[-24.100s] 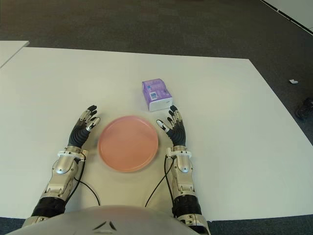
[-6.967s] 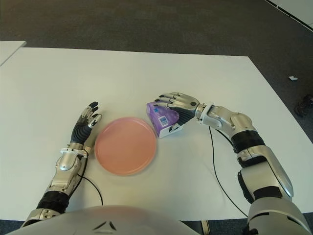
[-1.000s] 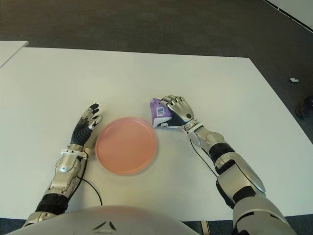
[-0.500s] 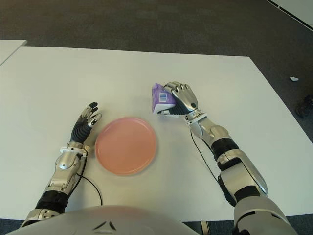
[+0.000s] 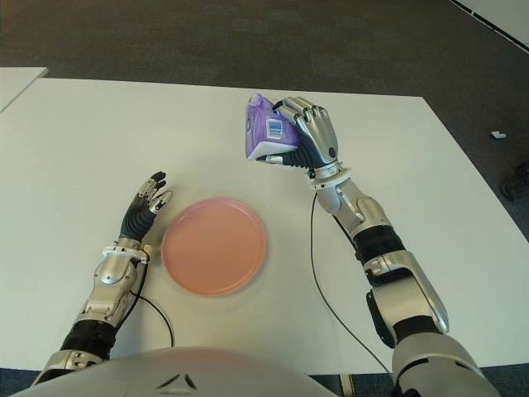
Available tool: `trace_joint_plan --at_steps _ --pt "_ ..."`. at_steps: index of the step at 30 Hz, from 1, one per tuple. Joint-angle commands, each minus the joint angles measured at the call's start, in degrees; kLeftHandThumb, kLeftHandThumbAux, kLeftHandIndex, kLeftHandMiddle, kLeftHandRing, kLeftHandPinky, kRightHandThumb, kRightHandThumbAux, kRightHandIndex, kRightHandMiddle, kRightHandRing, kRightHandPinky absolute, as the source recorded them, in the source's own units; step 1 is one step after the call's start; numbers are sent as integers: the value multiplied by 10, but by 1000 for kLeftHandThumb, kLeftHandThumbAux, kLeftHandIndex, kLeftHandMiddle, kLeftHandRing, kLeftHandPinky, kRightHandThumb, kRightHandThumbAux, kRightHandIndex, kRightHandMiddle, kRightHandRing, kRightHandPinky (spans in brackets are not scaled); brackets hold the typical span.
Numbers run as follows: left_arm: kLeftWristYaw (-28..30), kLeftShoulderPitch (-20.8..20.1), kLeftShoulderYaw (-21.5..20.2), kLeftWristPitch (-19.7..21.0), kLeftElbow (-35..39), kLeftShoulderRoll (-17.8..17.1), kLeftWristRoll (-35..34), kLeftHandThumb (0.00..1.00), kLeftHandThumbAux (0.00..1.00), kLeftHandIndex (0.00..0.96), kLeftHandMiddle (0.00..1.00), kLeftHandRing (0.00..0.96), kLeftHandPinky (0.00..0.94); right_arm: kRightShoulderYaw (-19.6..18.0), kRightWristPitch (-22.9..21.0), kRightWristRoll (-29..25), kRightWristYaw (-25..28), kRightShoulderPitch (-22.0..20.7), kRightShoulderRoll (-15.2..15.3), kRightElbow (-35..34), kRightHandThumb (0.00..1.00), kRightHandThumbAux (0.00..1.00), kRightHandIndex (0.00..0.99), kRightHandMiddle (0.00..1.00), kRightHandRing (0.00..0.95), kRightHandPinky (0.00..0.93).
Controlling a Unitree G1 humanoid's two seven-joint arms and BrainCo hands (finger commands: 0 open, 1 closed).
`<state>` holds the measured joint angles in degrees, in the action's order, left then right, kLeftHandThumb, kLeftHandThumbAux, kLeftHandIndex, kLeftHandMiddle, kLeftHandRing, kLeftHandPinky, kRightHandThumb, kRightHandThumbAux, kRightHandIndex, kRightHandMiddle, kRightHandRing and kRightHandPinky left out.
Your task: Put the tissue paper into the plate.
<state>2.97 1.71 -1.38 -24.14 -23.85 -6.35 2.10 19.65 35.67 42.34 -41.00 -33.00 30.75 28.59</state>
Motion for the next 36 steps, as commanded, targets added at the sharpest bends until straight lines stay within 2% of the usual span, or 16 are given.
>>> trace_joint_plan --at_steps 1,9,12,18,20,24,29,36 --pt "11 14 2 20 -33 1 -4 0 414 0 0 0 0 -13 7 -16 22 40 -27 -79 746 711 439 852 847 833" --pt "6 13 4 16 -30 3 -1 0 417 0 0 0 0 -26 20 -30 58 83 -56 -152 747 710 440 859 854 840" --pt "15 14 6 25 -27 0 -5 0 416 0 0 0 0 -17 32 -22 63 107 -75 -181 747 710 440 861 855 845" --pt "23 10 3 27 -32 0 -13 0 410 0 0 0 0 -10 63 -19 83 129 -87 -196 747 710 440 862 856 855" --pt "18 7 2 19 -39 -2 -9 0 412 0 0 0 0 8 104 -18 99 128 -79 -179 746 711 439 860 854 848" --pt "13 4 2 19 -44 -6 -3 0 417 0 0 0 0 25 152 -17 121 121 -77 -149 745 712 439 857 851 840" --pt "10 5 2 25 -43 -10 1 0 428 0 0 0 0 34 190 -14 147 114 -80 -127 744 712 439 855 849 831" --pt "-2 9 3 43 -32 -10 15 0 430 0 0 0 0 52 224 43 130 110 -96 -90 743 713 439 853 846 817"
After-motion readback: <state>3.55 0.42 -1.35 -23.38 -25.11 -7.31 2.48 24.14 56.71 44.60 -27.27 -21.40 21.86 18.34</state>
